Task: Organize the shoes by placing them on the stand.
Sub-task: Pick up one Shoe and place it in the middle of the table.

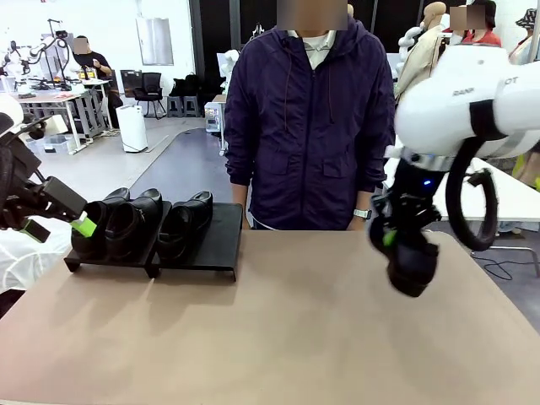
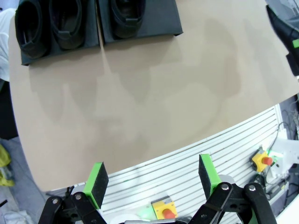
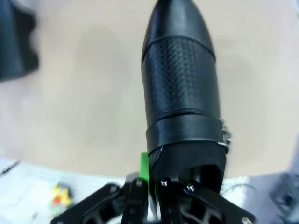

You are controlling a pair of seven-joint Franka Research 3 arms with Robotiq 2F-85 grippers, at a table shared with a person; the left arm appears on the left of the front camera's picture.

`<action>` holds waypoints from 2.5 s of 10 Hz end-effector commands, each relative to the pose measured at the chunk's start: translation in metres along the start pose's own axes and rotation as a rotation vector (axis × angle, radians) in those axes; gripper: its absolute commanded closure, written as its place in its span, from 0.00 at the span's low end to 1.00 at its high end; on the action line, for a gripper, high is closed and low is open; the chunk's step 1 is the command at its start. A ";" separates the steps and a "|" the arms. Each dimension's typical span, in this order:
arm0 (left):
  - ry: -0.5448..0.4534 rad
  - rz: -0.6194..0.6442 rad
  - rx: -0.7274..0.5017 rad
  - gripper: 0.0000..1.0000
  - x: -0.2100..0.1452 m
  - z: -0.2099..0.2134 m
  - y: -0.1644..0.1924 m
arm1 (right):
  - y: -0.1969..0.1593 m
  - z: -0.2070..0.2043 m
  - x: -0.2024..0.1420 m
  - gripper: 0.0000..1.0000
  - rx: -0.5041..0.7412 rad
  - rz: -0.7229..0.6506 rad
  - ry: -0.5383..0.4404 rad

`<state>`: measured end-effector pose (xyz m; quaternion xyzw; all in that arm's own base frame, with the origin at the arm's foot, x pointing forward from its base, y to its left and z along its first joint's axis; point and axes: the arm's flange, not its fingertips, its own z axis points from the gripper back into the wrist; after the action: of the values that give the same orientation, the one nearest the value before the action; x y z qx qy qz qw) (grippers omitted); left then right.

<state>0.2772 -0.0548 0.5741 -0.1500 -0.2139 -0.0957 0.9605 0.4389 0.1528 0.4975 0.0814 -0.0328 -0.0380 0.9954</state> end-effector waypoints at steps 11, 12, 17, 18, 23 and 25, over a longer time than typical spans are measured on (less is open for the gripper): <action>0.004 -0.019 0.002 0.00 0.000 0.002 0.002 | 0.083 -0.065 0.000 1.00 0.035 0.114 0.148; 0.004 -0.019 0.002 0.00 0.000 0.002 0.002 | 0.102 -0.078 -0.005 1.00 -0.024 0.099 0.110; 0.004 -0.019 0.002 0.00 0.000 0.002 0.002 | 0.135 -0.138 0.002 1.00 -0.131 0.026 -0.078; 0.004 -0.019 0.002 0.00 0.000 0.002 0.002 | 0.138 -0.146 0.002 1.00 -0.121 0.041 -0.070; 0.004 -0.019 0.002 0.00 0.000 0.002 0.002 | 0.154 -0.158 -0.001 1.00 0.019 0.027 0.006; 0.004 -0.019 0.002 0.00 0.000 0.002 0.002 | 0.160 -0.170 0.004 1.00 0.031 0.041 0.044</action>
<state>0.2771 -0.0548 0.5742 -0.1497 -0.2141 -0.0959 0.9605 0.4563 0.3327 0.3593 0.0802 -0.0211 -0.0288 0.9961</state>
